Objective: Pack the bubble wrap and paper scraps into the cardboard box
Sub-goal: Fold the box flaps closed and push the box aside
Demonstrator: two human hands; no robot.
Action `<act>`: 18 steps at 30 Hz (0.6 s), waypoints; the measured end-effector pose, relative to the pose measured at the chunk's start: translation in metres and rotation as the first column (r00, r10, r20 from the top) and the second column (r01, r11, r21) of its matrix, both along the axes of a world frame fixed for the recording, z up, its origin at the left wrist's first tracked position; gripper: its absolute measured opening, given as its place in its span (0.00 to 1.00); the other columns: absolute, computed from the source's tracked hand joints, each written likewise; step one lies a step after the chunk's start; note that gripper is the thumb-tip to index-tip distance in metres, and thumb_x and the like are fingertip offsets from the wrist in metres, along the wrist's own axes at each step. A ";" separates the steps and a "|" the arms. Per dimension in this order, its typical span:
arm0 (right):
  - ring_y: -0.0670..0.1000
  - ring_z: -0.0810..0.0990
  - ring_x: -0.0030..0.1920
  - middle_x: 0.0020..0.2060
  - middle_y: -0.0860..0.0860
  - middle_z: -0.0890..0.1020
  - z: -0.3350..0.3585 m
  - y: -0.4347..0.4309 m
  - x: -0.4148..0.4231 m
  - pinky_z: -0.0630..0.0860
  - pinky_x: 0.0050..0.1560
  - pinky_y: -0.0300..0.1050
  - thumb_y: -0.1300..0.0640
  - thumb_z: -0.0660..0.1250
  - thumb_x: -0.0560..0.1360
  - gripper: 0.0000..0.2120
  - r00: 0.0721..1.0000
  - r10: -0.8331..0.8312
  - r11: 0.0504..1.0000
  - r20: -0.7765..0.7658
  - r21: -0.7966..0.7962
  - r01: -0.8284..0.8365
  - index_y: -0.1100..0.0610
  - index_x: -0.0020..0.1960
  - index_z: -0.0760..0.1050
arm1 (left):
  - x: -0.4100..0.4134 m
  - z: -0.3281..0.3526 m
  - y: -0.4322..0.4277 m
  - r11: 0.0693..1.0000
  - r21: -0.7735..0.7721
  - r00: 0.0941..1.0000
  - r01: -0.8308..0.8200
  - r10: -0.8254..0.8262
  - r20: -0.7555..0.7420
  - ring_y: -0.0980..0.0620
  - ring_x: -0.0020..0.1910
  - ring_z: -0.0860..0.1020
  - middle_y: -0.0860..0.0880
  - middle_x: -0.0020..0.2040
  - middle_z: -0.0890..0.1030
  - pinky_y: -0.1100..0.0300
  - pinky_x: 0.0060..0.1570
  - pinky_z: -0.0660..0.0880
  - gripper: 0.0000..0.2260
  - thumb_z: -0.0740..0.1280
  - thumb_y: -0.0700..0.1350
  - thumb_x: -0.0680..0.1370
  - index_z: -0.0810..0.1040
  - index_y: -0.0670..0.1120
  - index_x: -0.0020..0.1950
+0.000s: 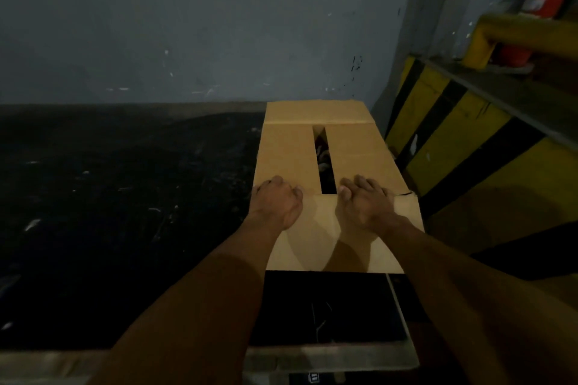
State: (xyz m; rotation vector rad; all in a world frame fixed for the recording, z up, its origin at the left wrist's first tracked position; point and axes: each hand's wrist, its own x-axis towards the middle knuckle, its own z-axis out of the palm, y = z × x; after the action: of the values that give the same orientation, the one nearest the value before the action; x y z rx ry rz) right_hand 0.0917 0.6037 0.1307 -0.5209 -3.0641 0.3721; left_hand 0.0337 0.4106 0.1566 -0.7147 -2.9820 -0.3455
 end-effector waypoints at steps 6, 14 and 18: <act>0.59 0.74 0.57 0.51 0.58 0.78 0.018 0.008 -0.021 0.69 0.58 0.50 0.53 0.50 0.82 0.16 0.992 0.072 0.997 -0.105 0.002 -0.072 0.57 0.54 0.75 | -0.027 0.020 0.017 0.995 -0.083 0.998 -0.048 0.045 -0.033 0.42 0.55 0.75 0.44 0.55 0.77 0.44 0.58 0.68 0.13 0.52 0.47 0.82 0.74 0.46 0.57; 0.62 0.69 0.60 0.58 0.57 0.73 0.014 0.064 -0.089 0.66 0.64 0.55 0.51 0.54 0.81 0.14 0.987 -0.019 0.999 -0.162 -0.038 0.013 0.56 0.59 0.72 | -0.105 0.021 0.061 0.996 -0.063 0.998 -0.059 0.057 -0.031 0.41 0.58 0.72 0.42 0.58 0.73 0.38 0.64 0.63 0.12 0.54 0.48 0.82 0.72 0.46 0.61; 0.64 0.60 0.70 0.68 0.60 0.65 0.014 0.098 -0.134 0.56 0.71 0.61 0.47 0.51 0.82 0.20 0.985 -0.107 0.993 -0.133 -0.060 0.100 0.58 0.65 0.69 | -0.154 0.020 0.089 0.995 -0.005 0.995 -0.101 0.101 -0.008 0.41 0.65 0.68 0.41 0.66 0.68 0.38 0.67 0.61 0.15 0.56 0.50 0.81 0.69 0.46 0.66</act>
State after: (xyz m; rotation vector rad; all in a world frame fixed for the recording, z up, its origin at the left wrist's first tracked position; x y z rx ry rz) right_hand -0.0427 0.7018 0.1451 -0.6262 -2.8898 0.4663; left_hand -0.1202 0.4991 0.1771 -0.5620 -2.9988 -0.3287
